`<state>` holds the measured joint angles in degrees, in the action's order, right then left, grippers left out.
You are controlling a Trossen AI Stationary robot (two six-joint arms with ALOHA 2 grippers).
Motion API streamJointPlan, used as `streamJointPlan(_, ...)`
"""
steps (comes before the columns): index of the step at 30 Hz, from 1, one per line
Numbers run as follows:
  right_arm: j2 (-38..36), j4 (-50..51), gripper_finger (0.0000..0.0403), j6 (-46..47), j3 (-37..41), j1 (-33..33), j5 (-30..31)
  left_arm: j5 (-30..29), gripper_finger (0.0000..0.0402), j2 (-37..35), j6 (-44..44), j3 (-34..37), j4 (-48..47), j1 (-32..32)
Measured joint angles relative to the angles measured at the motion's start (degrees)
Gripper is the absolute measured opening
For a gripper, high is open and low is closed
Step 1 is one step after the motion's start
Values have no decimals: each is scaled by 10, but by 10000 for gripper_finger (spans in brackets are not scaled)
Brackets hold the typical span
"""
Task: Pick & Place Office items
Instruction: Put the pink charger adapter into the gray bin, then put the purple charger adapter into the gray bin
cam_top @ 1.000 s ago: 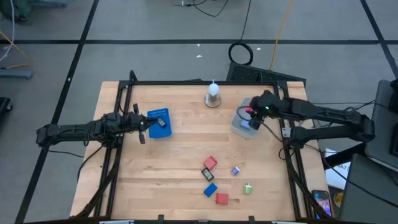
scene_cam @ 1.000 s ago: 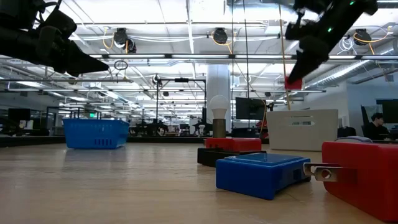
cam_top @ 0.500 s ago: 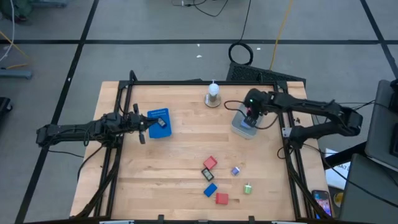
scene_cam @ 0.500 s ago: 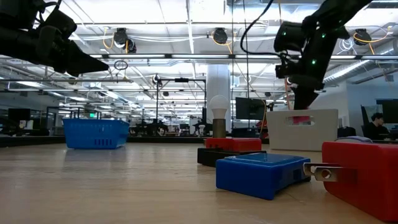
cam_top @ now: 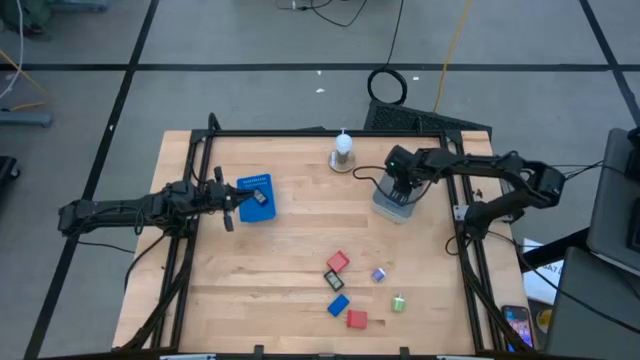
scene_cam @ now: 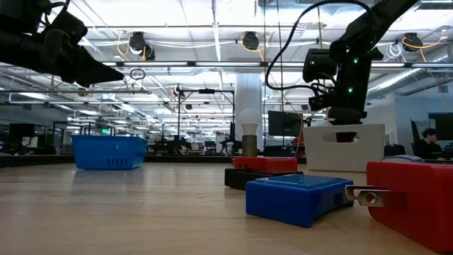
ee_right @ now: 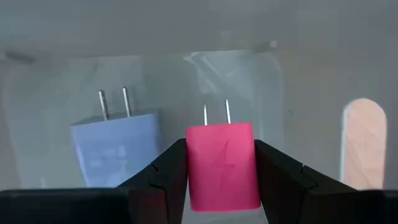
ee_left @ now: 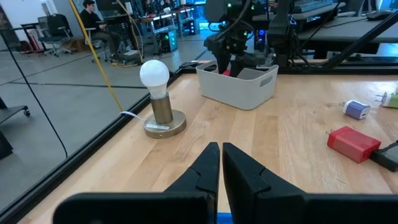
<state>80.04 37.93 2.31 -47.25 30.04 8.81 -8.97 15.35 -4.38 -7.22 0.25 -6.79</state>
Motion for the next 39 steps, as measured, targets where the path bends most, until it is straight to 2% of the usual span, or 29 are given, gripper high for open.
streamJointPlan(15,52,-7,144,-1,-2,0,4,0,24,0,2,0,0,0)
streamJointPlan(24,54,0,215,0,1,0,-2,0,24,0,2,0,0,0)
streamJointPlan(29,52,2,233,-3,1,0,-2,1,24,0,2,0,0,0)
streamJointPlan(34,11,26,235,-14,1,-1,-2,1,24,0,2,0,0,0)
streamJointPlan(37,-41,50,232,-10,1,-1,-7,1,24,0,2,0,0,0)
streamJointPlan(39,-85,59,229,-9,1,-1,-34,0,24,0,1,0,0,0)
